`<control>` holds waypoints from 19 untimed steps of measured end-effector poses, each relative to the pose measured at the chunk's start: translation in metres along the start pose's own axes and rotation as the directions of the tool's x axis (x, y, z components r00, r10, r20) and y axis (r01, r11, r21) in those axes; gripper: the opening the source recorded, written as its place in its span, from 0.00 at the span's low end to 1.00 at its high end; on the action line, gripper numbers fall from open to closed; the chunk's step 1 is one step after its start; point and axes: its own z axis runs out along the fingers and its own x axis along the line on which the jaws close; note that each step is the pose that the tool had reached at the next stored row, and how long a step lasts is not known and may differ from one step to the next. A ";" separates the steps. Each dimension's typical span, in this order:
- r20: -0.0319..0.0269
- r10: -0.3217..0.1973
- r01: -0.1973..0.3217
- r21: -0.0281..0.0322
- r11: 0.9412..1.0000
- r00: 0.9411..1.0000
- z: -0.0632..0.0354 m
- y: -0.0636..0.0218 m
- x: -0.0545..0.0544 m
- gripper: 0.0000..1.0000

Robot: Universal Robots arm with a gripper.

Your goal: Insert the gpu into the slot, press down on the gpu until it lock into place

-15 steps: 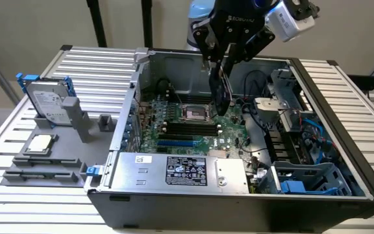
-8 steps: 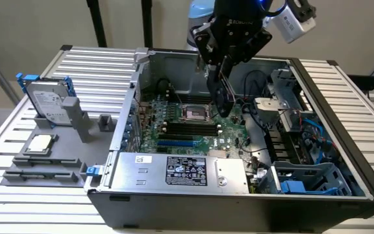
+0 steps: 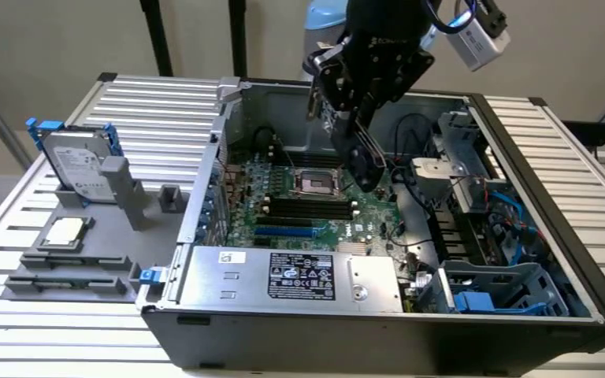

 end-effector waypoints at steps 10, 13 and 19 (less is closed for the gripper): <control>-0.010 -0.181 0.181 0.008 0.983 0.983 0.0053 -0.0004 0.000 0.26; -0.009 -0.234 0.235 0.013 0.972 0.972 0.0068 -0.0005 0.000 0.26; -0.003 -0.339 0.339 0.027 0.940 0.941 0.0098 -0.0007 0.000 0.26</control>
